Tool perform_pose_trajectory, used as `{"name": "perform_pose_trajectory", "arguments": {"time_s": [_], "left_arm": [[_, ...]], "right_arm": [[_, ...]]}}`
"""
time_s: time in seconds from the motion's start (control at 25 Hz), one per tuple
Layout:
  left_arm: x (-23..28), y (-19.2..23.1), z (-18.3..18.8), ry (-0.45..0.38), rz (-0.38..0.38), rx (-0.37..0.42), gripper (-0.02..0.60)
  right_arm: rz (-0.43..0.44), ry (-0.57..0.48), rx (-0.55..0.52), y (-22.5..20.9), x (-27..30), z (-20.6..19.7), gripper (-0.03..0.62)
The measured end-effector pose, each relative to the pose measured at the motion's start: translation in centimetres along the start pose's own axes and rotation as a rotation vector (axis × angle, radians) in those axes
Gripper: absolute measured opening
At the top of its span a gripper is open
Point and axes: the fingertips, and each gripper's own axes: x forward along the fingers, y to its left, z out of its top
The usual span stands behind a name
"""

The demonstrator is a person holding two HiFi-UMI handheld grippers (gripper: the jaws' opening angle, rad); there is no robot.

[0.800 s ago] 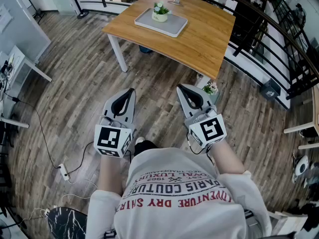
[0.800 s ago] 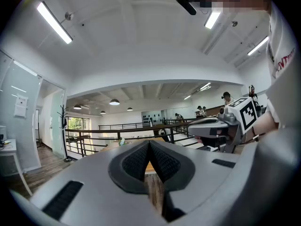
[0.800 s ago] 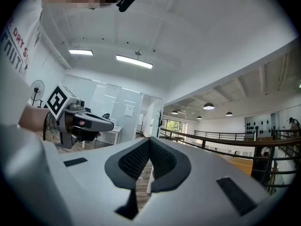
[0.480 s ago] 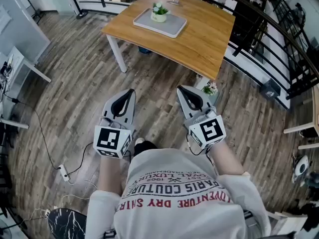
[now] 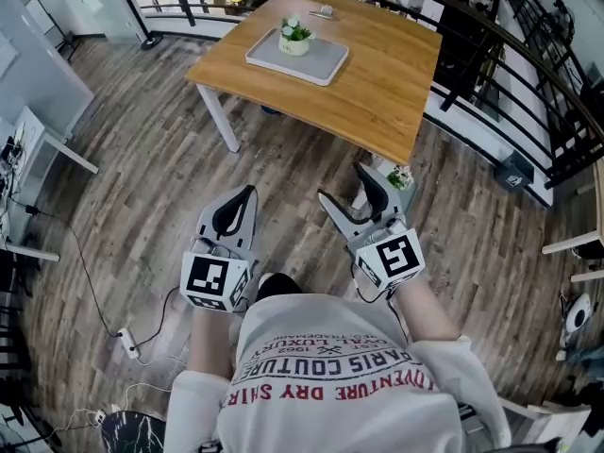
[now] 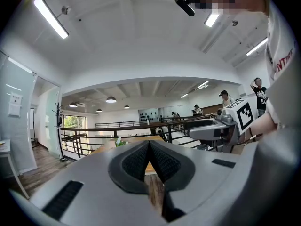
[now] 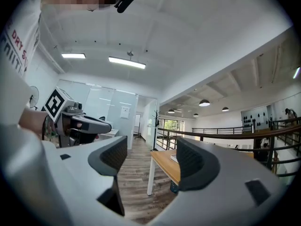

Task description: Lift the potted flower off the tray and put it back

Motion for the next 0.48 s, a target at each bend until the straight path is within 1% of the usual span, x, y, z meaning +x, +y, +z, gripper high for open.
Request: {"name": "perform_pose_trajectory", "arguments": {"time_s": [0.04,0.12,0.28,0.48], "left_arm": [[0.4,0.3,-0.1,0.004,-0.003,0.002,0.012],[1.1,1.1,-0.3,0.01,-0.007,0.004,0.012],[2.3,3.5,-1.4,0.012,-0.016,-0.003,0.012],[5.3,9.6,-2.7,0.015,-0.05,-0.014,0.012]], "right_arm": [[-0.008,-0.001,0.009,-0.5,0.4,-0.1,0.33],[-0.039,0.004,0.023,-1.5,1.4,-0.4,0.347],[-0.073,0.011,0.056,-2.7,3.9,-1.4,0.356],[-0.088,0.019,0.053,-2.8,10.5,-2.0,0.357]]}}
